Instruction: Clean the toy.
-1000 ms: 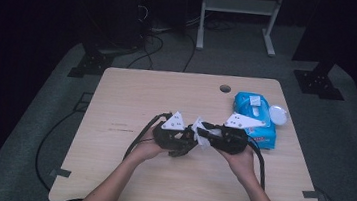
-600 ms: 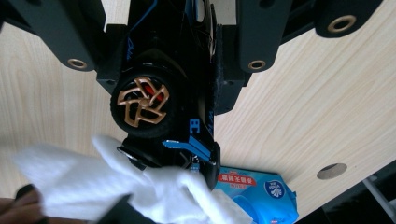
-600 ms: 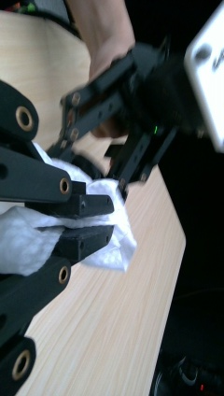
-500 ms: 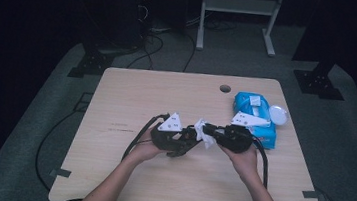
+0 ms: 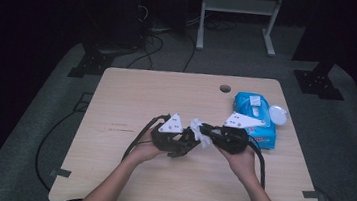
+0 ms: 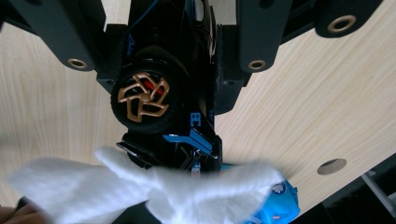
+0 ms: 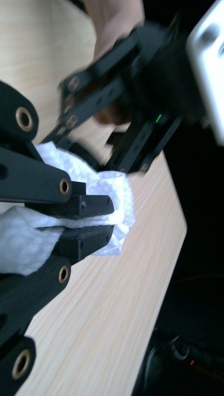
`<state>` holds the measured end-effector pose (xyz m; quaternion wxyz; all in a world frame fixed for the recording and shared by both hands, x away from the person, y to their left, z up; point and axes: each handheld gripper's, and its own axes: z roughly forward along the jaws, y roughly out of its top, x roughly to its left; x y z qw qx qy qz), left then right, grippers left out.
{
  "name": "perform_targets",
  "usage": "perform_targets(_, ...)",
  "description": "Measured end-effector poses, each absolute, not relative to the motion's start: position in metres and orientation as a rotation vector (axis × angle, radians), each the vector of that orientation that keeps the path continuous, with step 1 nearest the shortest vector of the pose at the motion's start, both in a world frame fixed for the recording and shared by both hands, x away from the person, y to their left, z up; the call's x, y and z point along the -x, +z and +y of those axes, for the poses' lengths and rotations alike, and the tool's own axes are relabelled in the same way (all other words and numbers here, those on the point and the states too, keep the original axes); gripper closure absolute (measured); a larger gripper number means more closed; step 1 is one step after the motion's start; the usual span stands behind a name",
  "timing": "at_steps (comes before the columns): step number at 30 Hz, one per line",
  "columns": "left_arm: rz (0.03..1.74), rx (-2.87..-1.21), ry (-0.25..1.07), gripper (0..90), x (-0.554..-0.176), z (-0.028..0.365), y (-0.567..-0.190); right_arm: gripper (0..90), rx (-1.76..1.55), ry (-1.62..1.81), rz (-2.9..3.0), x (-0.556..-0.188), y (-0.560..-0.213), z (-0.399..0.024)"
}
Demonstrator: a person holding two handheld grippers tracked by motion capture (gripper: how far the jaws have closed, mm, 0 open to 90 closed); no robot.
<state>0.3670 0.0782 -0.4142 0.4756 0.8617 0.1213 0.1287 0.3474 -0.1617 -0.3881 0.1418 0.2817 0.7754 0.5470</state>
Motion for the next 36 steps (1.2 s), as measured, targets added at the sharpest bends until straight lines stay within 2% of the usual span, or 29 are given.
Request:
perform_targets(5, 0.297, -2.109, 0.32, 57.0, -0.367, 0.076, -0.414, 83.6, -0.853, 1.564, 2.23, -0.35, -0.391, -0.168)
perform_targets(11, 0.293, -2.098, 0.317, 57.0, -0.365, 0.076, -0.412, 83.5, -0.762, 1.585, 2.23, -0.342, -0.381, -0.155)
perform_targets(20, 0.291, -2.105, 0.325, 57.0, -0.368, 0.079, -0.411, 83.6, -0.848, 1.567, 2.229, -0.35, -0.392, -0.167)
perform_targets(27, 0.283, -2.079, 0.317, 57.0, -0.367, 0.079, -0.409, 83.5, -0.764, 1.605, 2.217, -0.342, -0.381, -0.157)
perform_targets(36, 0.283, -2.09, 0.318, 57.0, -0.367, 0.079, -0.41, 83.5, -0.868, 1.577, 2.212, -0.351, -0.397, -0.172)
